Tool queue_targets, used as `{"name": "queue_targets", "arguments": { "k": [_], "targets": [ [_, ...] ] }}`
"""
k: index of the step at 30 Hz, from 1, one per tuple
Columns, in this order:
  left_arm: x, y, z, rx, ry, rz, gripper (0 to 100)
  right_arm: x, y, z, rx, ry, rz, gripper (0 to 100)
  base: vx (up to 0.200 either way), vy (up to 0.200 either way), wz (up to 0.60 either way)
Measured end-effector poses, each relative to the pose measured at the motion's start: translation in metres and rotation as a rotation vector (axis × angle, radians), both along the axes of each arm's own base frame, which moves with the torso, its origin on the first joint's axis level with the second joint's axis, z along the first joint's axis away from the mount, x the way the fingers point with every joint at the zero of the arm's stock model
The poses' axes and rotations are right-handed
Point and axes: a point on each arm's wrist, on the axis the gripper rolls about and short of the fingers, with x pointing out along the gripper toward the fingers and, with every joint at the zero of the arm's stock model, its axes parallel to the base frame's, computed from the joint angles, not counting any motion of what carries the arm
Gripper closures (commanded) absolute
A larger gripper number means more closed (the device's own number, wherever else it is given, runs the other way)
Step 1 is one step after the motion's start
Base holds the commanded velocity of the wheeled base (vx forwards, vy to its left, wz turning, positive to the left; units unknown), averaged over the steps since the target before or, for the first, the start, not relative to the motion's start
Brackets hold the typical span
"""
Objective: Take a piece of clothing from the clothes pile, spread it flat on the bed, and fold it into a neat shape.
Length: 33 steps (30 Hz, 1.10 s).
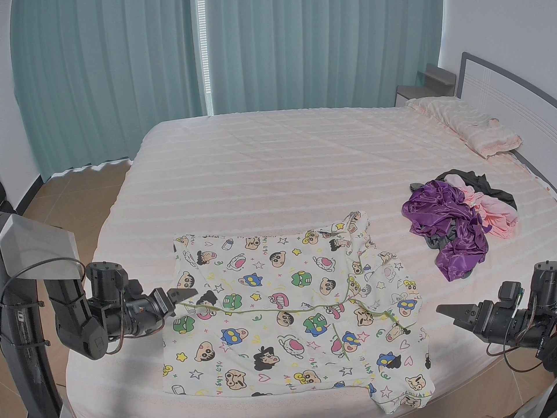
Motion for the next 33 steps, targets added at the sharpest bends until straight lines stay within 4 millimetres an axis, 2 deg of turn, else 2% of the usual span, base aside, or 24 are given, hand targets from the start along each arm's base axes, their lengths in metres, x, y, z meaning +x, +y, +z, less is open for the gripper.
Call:
{"name": "queue_targets", "arguments": {
  "k": [6,10,14,18,26,33],
  "targets": [
    [0.023,0.024,0.017,-0.009,-0.097,0.129,0,0.000,0.000,0.000,0.000,0.000,-0.003,0,0.000,0.000,0.00],
    [0.029,0.040,0.018,-0.002,-0.114,0.183,0,0.000,0.000,0.000,0.000,0.000,-0.003,0,0.000,0.000,0.00],
    [0.028,0.045,0.016,0.000,-0.105,0.197,0,0.000,0.000,0.000,0.000,0.000,-0.002,0,0.000,0.000,0.00],
    [0.017,0.043,0.009,0.009,-0.066,0.168,0,0.000,0.000,0.000,0.000,0.001,-0.001,0,0.000,0.000,0.00],
    [-0.021,0.032,-0.006,0.059,0.050,0.078,0,0.001,0.000,-0.002,-0.002,0.011,-0.001,0,0.000,0.000,0.00],
    [-0.047,0.030,0.005,0.048,0.082,0.076,0,0.004,0.001,-0.010,-0.012,0.056,0.001,0,0.000,0.000,0.00]
  ]
}}
